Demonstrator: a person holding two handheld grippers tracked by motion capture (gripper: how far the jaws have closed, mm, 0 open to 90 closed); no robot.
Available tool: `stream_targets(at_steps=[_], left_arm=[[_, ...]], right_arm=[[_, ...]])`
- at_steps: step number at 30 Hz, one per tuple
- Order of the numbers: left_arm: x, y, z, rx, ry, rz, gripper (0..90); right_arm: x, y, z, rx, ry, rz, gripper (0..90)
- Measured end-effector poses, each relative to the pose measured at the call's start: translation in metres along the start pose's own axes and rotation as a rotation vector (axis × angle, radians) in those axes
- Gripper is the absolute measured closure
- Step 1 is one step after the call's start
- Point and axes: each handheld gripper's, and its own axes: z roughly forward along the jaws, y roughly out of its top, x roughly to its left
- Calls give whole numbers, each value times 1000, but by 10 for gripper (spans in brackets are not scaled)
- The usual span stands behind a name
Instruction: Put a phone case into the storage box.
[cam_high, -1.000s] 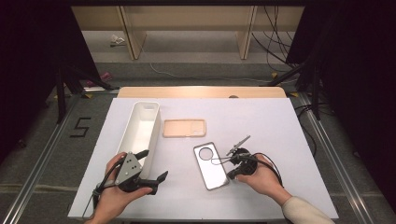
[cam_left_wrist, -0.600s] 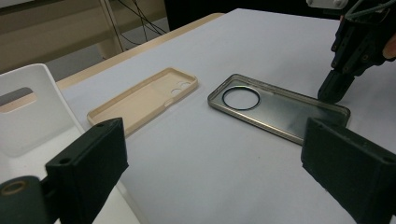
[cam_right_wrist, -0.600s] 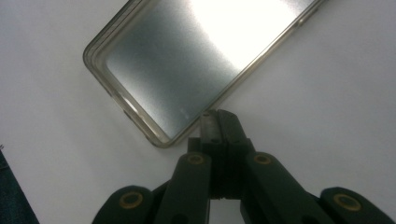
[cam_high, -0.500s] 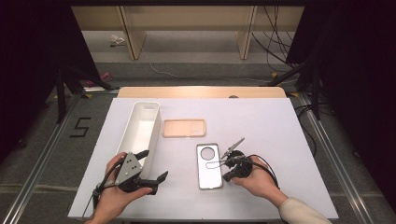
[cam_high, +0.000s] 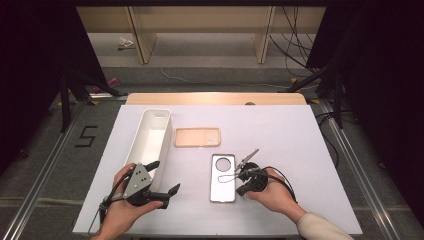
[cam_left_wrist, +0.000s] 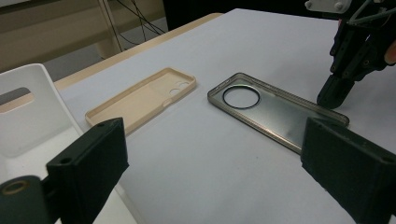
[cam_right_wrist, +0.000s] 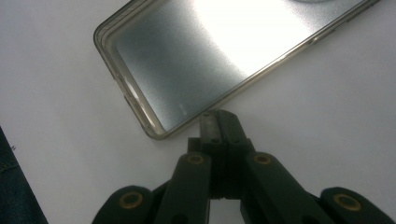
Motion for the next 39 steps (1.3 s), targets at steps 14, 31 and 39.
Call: stream_targets(at_steps=[14,31,39], left_arm=[[-1,0,0,-1,-6,0,76],[-1,0,1,3,-11,0,77],[-2,0,1,3,-13,0,77]], right_arm=[[8,1,-12,-19,-155,-122,517],[31,15,-11,49,-221,-397,286],[45,25,-3,87,-197,-466,287]])
